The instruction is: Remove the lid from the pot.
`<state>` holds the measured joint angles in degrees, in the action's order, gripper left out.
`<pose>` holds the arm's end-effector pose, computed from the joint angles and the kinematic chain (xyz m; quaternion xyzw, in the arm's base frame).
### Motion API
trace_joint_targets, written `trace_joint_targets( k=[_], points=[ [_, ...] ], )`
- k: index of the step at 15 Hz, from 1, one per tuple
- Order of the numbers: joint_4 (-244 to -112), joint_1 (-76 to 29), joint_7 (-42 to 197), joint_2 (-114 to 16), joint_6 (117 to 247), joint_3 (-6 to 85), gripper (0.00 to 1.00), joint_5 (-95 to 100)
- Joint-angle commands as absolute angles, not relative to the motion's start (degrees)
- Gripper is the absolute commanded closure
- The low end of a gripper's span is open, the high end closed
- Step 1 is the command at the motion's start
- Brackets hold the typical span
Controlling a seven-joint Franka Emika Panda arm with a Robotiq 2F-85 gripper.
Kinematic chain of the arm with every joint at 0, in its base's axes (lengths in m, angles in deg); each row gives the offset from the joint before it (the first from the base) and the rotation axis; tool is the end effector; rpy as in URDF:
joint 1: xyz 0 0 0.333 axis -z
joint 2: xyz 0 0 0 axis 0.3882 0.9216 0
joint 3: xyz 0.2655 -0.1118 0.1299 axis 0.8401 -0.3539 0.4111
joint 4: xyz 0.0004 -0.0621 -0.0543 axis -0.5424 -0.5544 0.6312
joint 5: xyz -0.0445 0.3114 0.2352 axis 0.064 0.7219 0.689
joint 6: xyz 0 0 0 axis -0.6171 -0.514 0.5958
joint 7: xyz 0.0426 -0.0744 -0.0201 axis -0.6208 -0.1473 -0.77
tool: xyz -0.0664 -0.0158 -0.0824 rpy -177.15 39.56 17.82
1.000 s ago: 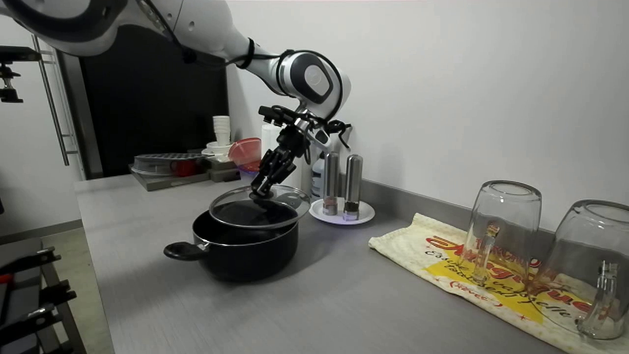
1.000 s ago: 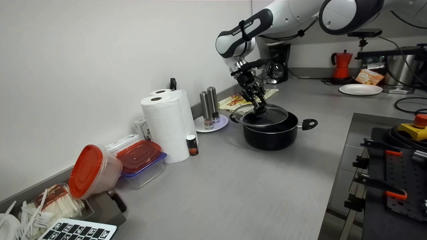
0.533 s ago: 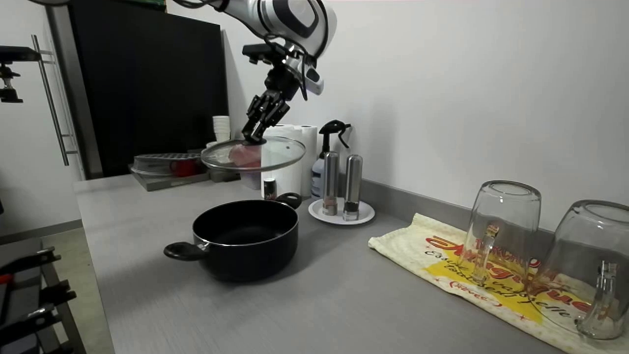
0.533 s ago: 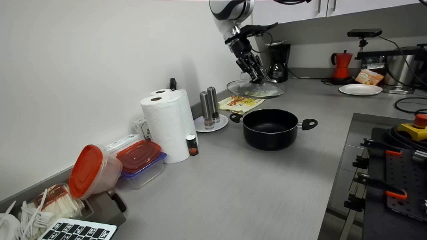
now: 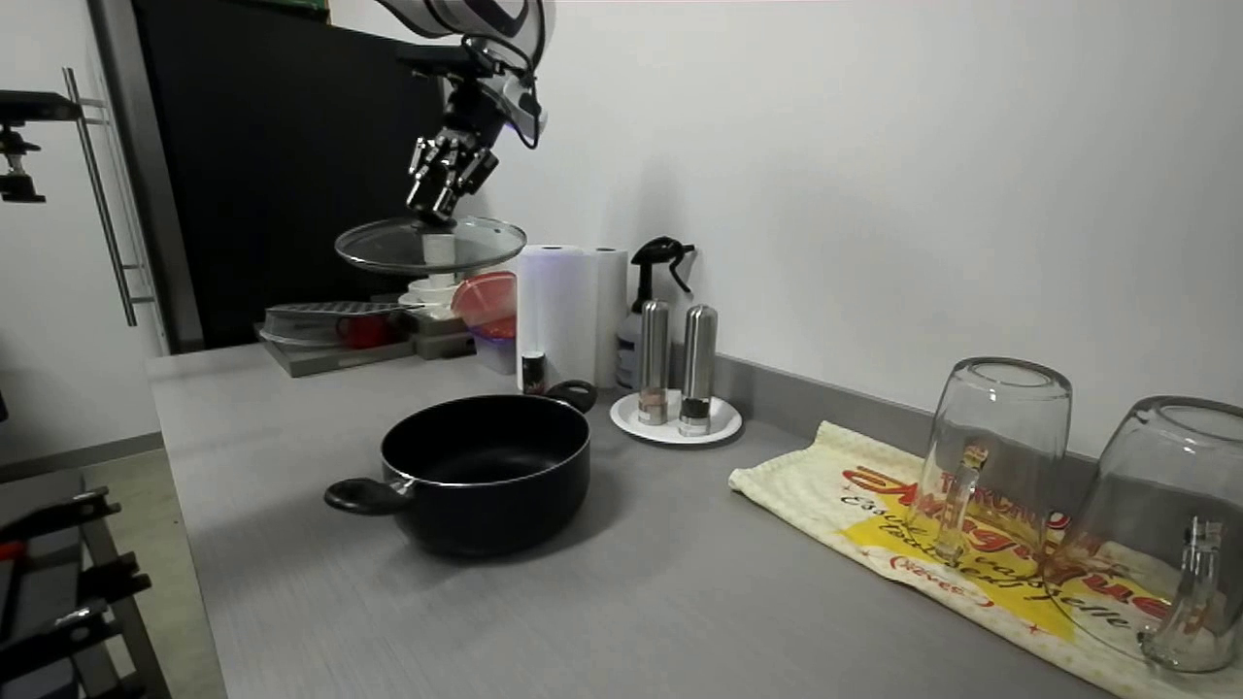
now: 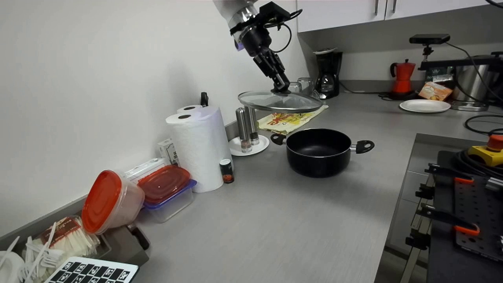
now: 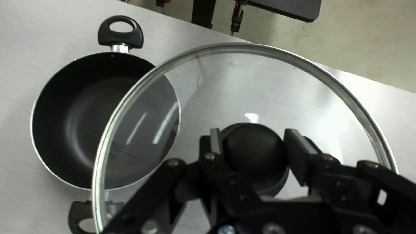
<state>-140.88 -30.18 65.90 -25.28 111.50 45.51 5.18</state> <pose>0.6691 0.0996 0.4246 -0.9527 -0.1297 0.2750 0.0035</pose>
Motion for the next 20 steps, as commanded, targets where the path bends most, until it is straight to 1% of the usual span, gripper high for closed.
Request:
trace_joint_targets(
  k=[1,7,11,20],
  points=[
    [-141.2,-34.6,63.5,-24.0,113.0,47.3,0.75,2.5],
    [-141.4,-41.8,65.1,-14.5,116.7,46.5,0.75,-4.5],
    [-140.4,-43.9,66.7,-7.5,119.3,46.7,0.75,-6.4],
    [-139.2,-44.7,68.3,-3.5,126.7,49.0,0.75,-3.9]
  ],
)
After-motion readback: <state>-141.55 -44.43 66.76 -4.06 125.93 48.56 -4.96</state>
